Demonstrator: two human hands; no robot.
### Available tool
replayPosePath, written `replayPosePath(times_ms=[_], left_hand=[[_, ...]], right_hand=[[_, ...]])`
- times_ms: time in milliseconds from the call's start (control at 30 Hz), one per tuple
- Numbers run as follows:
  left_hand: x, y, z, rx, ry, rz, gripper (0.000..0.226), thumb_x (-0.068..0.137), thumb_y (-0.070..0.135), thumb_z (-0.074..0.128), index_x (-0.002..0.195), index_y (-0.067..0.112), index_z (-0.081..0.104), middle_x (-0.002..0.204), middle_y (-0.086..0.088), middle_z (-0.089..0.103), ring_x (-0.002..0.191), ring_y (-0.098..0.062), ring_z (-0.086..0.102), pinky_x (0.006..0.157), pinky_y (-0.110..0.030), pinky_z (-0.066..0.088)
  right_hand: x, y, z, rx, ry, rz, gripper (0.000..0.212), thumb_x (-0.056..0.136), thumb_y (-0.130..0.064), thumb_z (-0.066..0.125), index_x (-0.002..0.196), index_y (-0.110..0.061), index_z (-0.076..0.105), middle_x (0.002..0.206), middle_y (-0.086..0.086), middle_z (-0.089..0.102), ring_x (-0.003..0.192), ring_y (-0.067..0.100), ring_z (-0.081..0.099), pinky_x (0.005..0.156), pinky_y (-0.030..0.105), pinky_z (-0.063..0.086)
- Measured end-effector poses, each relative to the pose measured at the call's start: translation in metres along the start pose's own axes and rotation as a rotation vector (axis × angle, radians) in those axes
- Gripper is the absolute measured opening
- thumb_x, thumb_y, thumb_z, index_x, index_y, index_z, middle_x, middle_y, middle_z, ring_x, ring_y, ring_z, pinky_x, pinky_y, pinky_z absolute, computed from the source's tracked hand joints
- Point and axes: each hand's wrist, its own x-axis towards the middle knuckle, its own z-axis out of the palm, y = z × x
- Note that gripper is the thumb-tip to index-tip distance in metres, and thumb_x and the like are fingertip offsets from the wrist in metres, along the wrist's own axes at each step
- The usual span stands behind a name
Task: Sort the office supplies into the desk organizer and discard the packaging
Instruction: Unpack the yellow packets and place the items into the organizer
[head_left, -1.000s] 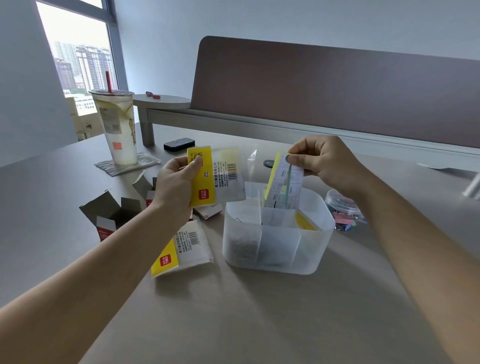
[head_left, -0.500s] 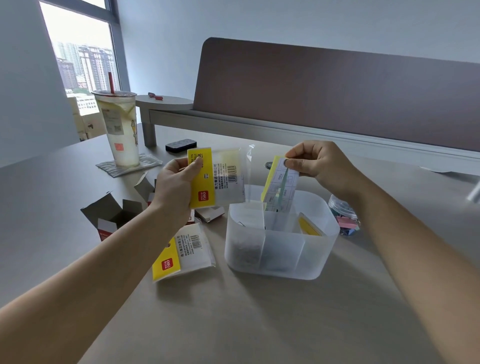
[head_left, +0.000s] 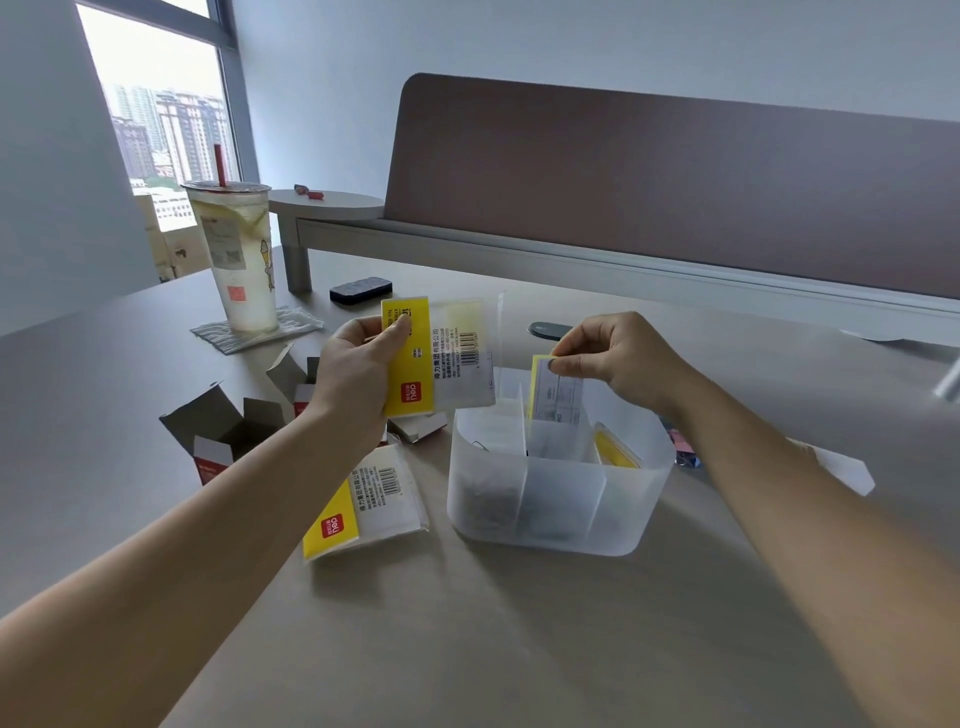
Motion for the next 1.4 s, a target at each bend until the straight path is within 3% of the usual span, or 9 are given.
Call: replayPosePath(times_ms=[233, 467, 533, 633, 733, 833, 1000, 1167, 1400], left_hand=[[-0.001, 0.002, 0.013, -0.035, 0.004, -0.054, 0.008, 0.09, 0.018, 0.049, 0.081, 0.019, 0.047, 0.083, 0.0, 0.059, 0.072, -0.015, 0.06, 0.053, -0.034, 0.055], [-0.005, 0.006, 0.027, -0.115, -0.014, -0.089, 0.009, 0.089, 0.013, 0.05, 0.081, 0.013, 0.045, 0.085, -0.007, 0.061, 0.075, -0.021, 0.062, 0.068, -0.043, 0.053], [-0.007, 0.007, 0.029, -0.117, -0.025, -0.072, 0.011, 0.089, 0.013, 0.049, 0.079, 0.013, 0.045, 0.084, -0.006, 0.061, 0.075, -0.021, 0.061, 0.069, -0.042, 0.053], [-0.01, 0.008, 0.031, -0.12, -0.03, -0.052, 0.012, 0.089, 0.013, 0.048, 0.079, 0.013, 0.044, 0.085, -0.006, 0.06, 0.076, -0.02, 0.061, 0.071, -0.042, 0.052], [-0.011, 0.01, 0.03, -0.118, -0.018, -0.03, 0.013, 0.089, 0.013, 0.048, 0.078, 0.013, 0.043, 0.086, -0.006, 0.059, 0.077, -0.02, 0.061, 0.073, -0.042, 0.051], [-0.01, 0.013, 0.027, -0.125, -0.012, -0.012, 0.014, 0.09, 0.012, 0.046, 0.077, 0.014, 0.042, 0.084, -0.005, 0.058, 0.077, -0.02, 0.06, 0.075, -0.042, 0.05], [-0.008, 0.013, 0.026, -0.132, -0.015, 0.002, 0.014, 0.09, 0.011, 0.046, 0.076, 0.015, 0.044, 0.084, -0.005, 0.059, 0.077, -0.019, 0.06, 0.075, -0.042, 0.051], [-0.009, 0.012, 0.025, -0.142, -0.042, 0.016, 0.013, 0.09, 0.011, 0.045, 0.079, 0.016, 0.046, 0.086, -0.003, 0.058, 0.079, -0.017, 0.06, 0.075, -0.04, 0.051], [-0.008, 0.013, 0.022, -0.154, -0.056, 0.035, 0.015, 0.09, 0.01, 0.046, 0.076, 0.015, 0.044, 0.086, -0.004, 0.059, 0.079, -0.018, 0.06, 0.073, -0.038, 0.052]], right_hand=[[-0.004, 0.001, 0.003, -0.016, -0.105, 0.036, 0.013, 0.074, -0.002, 0.067, 0.084, -0.008, 0.062, 0.072, -0.004, 0.058, 0.069, 0.008, 0.054, 0.059, 0.006, 0.044], [-0.016, -0.005, -0.003, 0.256, 0.242, -0.081, 0.019, 0.078, -0.005, 0.064, 0.076, -0.023, 0.058, 0.08, -0.007, 0.058, 0.076, 0.005, 0.055, 0.069, 0.012, 0.047], [-0.019, -0.011, -0.001, 0.321, 0.235, -0.105, 0.024, 0.078, -0.003, 0.063, 0.073, -0.026, 0.058, 0.084, -0.01, 0.058, 0.085, 0.011, 0.056, 0.083, 0.026, 0.049], [-0.02, -0.018, 0.007, 0.209, 0.167, -0.134, 0.022, 0.079, -0.008, 0.063, 0.074, -0.029, 0.061, 0.097, -0.01, 0.054, 0.1, 0.013, 0.05, 0.095, 0.035, 0.046], [-0.017, -0.019, 0.01, 0.048, 0.197, -0.119, 0.011, 0.081, -0.02, 0.063, 0.091, -0.023, 0.064, 0.115, -0.003, 0.049, 0.102, 0.011, 0.044, 0.092, 0.028, 0.044], [-0.014, -0.021, 0.01, -0.054, 0.236, -0.116, 0.024, 0.081, -0.029, 0.062, 0.1, -0.015, 0.064, 0.109, -0.007, 0.046, 0.099, 0.007, 0.041, 0.074, 0.01, 0.036], [-0.015, -0.027, 0.012, 0.042, 0.116, -0.069, 0.029, 0.081, -0.028, 0.062, 0.099, -0.007, 0.064, 0.093, -0.006, 0.053, 0.095, 0.014, 0.051, 0.087, 0.029, 0.045], [-0.014, -0.029, 0.012, 0.186, 0.011, -0.02, 0.019, 0.081, -0.02, 0.061, 0.095, -0.007, 0.064, 0.091, -0.003, 0.06, 0.085, 0.013, 0.057, 0.079, 0.018, 0.045], [-0.012, -0.027, 0.012, 0.453, 0.03, 0.119, 0.012, 0.078, -0.017, 0.063, 0.067, -0.018, 0.058, 0.081, -0.004, 0.062, 0.087, 0.016, 0.054, 0.091, 0.033, 0.039]])
